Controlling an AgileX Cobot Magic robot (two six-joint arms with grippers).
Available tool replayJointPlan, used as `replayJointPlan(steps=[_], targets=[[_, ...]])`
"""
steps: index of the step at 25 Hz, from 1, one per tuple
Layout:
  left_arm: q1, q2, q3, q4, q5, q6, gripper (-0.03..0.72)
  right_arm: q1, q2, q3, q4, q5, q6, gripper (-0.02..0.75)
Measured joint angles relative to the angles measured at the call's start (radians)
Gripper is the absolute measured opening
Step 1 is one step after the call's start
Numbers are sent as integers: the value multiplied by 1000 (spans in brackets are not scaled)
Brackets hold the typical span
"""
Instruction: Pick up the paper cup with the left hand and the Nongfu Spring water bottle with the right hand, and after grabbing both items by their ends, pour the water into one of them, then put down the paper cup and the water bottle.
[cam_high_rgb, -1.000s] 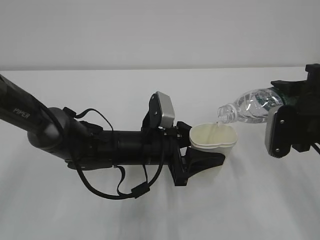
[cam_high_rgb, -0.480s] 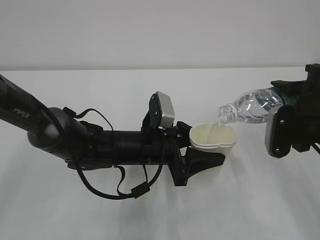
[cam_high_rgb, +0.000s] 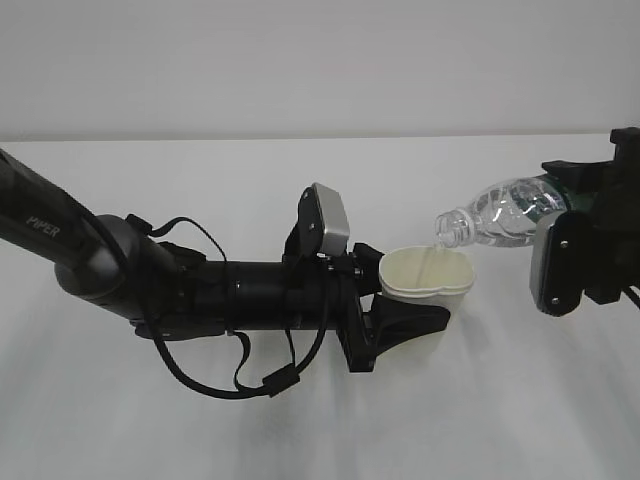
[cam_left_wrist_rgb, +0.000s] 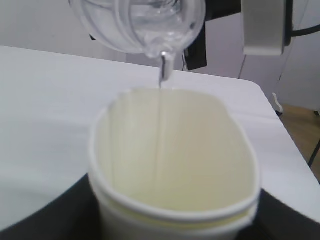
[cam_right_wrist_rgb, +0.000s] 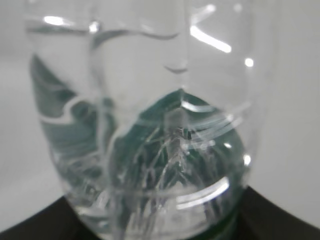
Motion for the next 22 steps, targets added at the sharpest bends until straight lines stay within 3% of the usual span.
replayJointPlan(steps=[22], targets=[[0,0,0,0,0,0,435,0,0,0,0,-2,-2,384]])
